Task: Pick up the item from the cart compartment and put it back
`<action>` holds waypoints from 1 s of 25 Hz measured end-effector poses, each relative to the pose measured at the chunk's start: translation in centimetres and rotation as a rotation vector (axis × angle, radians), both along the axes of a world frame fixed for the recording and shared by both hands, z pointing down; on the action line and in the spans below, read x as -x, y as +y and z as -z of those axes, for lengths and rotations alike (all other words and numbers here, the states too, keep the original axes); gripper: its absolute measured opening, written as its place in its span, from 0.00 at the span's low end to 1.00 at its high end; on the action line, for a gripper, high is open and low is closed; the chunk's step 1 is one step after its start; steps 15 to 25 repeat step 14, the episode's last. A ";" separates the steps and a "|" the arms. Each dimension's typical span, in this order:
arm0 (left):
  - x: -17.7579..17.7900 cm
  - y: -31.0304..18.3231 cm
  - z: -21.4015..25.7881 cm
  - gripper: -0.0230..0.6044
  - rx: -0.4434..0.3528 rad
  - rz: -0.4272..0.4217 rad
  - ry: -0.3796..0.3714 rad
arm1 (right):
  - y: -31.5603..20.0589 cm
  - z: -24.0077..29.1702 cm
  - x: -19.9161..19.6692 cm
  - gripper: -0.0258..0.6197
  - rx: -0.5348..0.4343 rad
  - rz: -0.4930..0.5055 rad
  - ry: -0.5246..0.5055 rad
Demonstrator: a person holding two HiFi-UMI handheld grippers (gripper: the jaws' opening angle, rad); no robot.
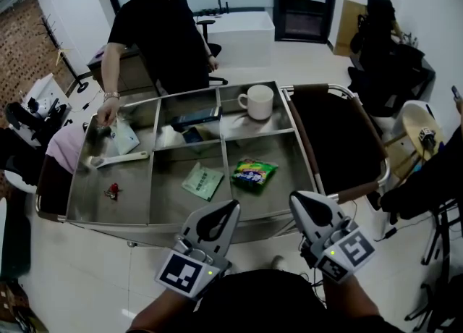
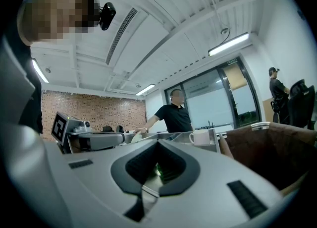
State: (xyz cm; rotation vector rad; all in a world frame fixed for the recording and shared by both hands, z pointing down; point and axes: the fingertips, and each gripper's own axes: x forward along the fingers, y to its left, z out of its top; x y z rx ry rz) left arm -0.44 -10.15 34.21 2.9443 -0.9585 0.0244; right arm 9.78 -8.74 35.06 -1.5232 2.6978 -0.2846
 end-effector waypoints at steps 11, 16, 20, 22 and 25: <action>0.1 0.3 -0.2 0.04 0.004 -0.004 -0.016 | 0.0 -0.4 0.1 0.06 0.010 0.014 0.019; 0.1 0.3 -0.1 0.04 0.000 -0.006 -0.015 | -0.2 0.1 0.3 0.06 -0.008 0.017 0.023; 0.1 0.3 -0.1 0.04 0.000 -0.006 -0.015 | -0.2 0.1 0.3 0.06 -0.008 0.017 0.023; 0.1 0.3 -0.1 0.04 0.000 -0.006 -0.015 | -0.2 0.1 0.3 0.06 -0.008 0.017 0.023; 0.1 0.3 -0.1 0.04 0.000 -0.006 -0.015 | -0.2 0.1 0.3 0.06 -0.008 0.017 0.023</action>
